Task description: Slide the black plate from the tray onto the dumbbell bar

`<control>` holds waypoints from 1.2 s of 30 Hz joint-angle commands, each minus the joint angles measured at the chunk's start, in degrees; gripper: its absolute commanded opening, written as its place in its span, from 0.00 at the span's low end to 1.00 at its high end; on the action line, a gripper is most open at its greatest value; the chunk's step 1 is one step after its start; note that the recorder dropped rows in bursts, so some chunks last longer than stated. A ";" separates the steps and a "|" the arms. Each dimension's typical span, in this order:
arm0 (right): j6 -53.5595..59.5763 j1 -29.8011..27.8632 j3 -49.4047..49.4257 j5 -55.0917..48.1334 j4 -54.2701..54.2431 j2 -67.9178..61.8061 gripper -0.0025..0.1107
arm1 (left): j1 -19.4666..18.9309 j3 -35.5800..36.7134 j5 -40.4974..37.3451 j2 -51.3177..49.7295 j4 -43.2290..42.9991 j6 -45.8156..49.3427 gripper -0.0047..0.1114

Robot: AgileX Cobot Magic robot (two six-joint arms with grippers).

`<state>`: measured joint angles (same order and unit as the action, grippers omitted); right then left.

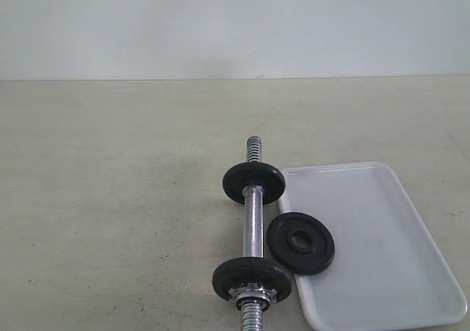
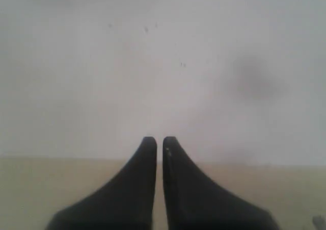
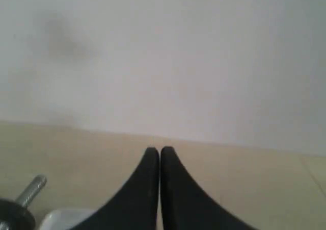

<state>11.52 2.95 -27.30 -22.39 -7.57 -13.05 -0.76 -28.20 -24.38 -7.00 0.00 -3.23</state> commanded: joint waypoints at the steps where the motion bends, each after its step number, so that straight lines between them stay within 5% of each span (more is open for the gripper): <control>1: 1.13 0.10 -1.47 -7.88 -0.71 -2.59 0.02 | -0.03 -2.84 -9.85 -4.47 7.36 9.42 0.08; 7: 1.13 0.10 -1.47 -7.25 -1.14 -2.47 0.02 | -0.03 -2.84 -7.70 -5.40 18.81 9.77 0.08; 36: 1.13 0.10 -1.47 -6.16 -0.92 -2.79 0.02 | -0.03 -2.84 -10.90 -5.52 19.09 17.14 0.08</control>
<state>12.39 2.95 -28.42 -28.84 -8.67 -15.36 -0.76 -30.83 -33.31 -12.12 18.52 10.50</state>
